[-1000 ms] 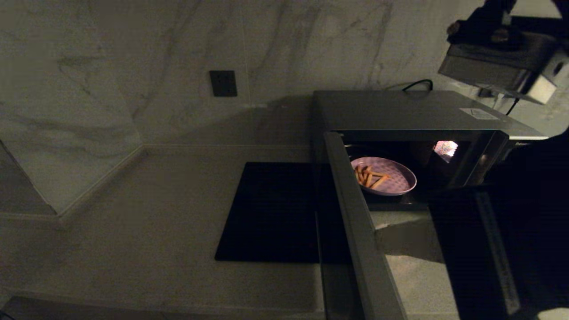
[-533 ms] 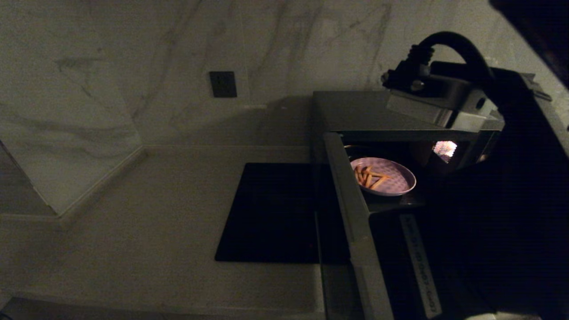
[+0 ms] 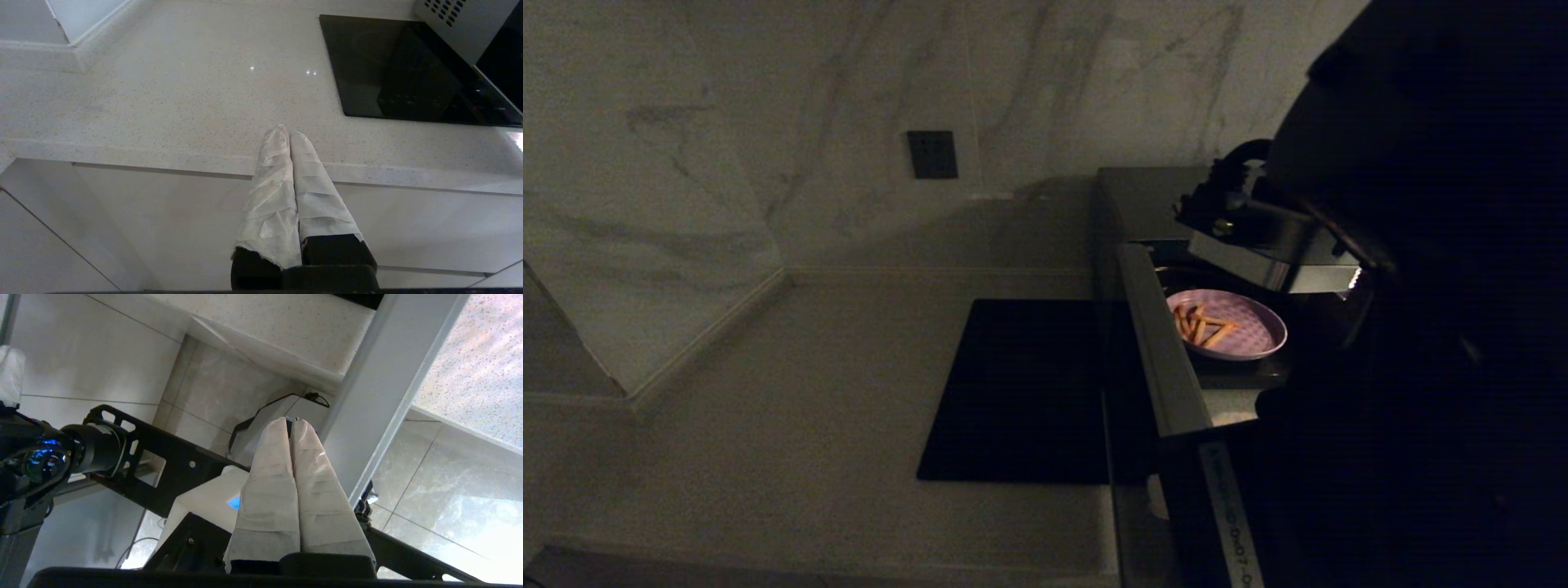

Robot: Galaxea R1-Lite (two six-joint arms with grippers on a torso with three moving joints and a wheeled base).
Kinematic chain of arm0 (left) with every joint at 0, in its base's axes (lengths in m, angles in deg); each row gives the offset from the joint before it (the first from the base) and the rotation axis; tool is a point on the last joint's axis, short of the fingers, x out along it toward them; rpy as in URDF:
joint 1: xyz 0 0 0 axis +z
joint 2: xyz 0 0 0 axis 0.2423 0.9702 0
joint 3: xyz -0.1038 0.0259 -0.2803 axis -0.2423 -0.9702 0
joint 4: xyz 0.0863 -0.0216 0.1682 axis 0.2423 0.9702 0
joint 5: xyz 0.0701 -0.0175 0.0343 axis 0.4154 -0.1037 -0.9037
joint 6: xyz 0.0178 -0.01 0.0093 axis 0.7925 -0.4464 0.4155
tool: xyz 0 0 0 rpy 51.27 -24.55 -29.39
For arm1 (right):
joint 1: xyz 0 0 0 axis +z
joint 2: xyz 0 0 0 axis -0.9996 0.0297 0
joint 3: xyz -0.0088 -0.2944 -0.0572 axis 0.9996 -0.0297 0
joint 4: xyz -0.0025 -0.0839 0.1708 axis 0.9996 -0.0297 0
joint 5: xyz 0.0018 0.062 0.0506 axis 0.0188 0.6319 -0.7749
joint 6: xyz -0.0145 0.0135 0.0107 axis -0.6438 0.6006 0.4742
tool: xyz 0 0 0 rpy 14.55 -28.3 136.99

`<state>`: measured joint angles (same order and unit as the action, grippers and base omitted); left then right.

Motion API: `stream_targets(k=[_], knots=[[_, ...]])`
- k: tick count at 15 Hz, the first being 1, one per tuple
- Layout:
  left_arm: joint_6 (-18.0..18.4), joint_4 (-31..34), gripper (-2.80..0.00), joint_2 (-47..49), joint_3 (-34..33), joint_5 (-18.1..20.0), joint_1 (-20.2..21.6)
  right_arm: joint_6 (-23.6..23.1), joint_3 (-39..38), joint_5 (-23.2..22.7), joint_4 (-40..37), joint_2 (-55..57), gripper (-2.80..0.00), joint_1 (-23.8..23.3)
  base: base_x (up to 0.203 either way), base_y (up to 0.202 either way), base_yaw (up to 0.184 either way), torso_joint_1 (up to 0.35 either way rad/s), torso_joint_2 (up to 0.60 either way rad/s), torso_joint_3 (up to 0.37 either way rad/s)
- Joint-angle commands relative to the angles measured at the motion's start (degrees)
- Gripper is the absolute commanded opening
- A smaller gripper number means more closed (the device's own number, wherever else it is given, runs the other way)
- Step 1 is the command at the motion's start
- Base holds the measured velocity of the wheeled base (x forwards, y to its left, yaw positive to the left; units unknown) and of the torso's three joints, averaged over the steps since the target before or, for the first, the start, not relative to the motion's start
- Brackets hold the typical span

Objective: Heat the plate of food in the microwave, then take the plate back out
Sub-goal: Close the microwave oven

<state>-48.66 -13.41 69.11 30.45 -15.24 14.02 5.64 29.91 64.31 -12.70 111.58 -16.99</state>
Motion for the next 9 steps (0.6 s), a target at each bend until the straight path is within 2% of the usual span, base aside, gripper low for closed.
stream_targets(k=[1, 9], knots=[[0.0, 0.0, -2.8, 0.0, 0.0, 0.0, 0.0, 0.2, -0.1, -0.6, -0.3, 0.4, -2.8, -0.1, 0.0, 0.0, 0.0, 0.0, 0.0, 0.0], [0.0, 0.0, -2.8, 0.0, 0.0, 0.0, 0.0, 0.4, -2.5, -1.1, -0.2, 0.8, -2.8, -2.4, 0.0, 0.0, 0.0, 0.0, 0.0, 0.0]])
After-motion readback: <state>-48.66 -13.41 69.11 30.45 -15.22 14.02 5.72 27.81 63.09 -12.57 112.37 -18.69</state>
